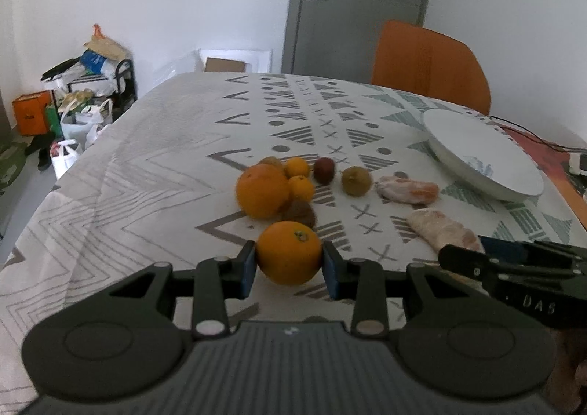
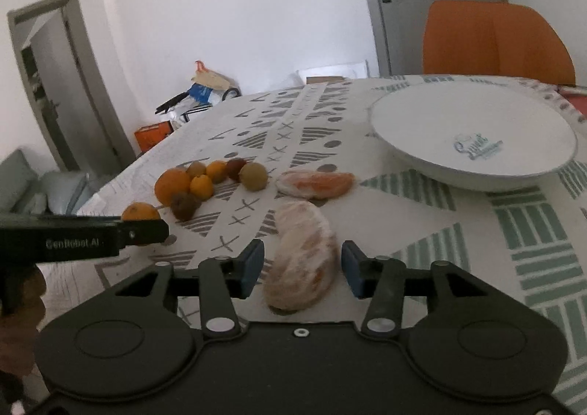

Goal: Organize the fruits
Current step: 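Carry the orange and pomelo segment over the white plate with both grippers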

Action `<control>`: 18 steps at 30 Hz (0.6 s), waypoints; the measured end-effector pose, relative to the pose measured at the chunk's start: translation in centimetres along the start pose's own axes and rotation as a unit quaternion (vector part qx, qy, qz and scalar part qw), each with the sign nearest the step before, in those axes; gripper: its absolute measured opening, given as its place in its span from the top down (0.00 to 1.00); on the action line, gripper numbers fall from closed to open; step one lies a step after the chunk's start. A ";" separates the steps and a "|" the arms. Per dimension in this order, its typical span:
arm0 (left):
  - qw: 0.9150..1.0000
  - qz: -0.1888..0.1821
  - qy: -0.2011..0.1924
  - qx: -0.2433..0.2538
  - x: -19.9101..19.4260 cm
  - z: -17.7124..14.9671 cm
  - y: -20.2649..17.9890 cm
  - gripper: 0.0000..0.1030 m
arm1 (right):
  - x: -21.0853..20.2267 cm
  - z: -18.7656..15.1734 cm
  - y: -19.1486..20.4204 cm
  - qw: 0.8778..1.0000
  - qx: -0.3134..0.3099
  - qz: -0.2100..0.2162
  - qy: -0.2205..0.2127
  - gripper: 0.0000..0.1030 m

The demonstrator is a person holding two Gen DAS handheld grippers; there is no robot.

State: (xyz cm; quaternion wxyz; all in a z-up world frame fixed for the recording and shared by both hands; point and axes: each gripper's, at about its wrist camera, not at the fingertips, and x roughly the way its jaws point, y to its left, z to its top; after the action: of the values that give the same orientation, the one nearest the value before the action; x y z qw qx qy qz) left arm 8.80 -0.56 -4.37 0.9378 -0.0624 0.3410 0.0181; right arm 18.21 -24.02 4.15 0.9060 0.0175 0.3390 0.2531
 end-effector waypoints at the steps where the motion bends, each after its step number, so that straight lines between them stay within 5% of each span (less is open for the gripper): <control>1: 1.000 0.001 0.001 -0.003 0.0 0.0 0.2 0.65 | 0.1 0.0 0.2 1.000 -0.005 -0.002 0.001 0.51; 4: 1.000 0.002 0.004 -0.009 0.0 -0.1 0.8 0.65 | 0.4 0.2 0.6 1.000 -0.012 -0.008 0.002 0.51; 7: 1.000 -0.002 0.003 -0.009 -0.1 -0.2 1.0 0.65 | 0.5 0.2 0.8 0.999 -0.019 -0.027 0.002 0.65; 18: 1.000 -0.015 -0.010 0.012 -0.6 0.5 -0.8 0.65 | -1.4 0.6 0.5 0.998 -0.020 -0.041 -0.032 0.67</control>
State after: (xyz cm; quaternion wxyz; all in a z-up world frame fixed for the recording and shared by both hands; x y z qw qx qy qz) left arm 8.70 -1.29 -3.47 0.9421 -0.0564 0.3307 0.0012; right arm 17.41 -24.16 5.55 0.9260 -0.0063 0.3054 0.2219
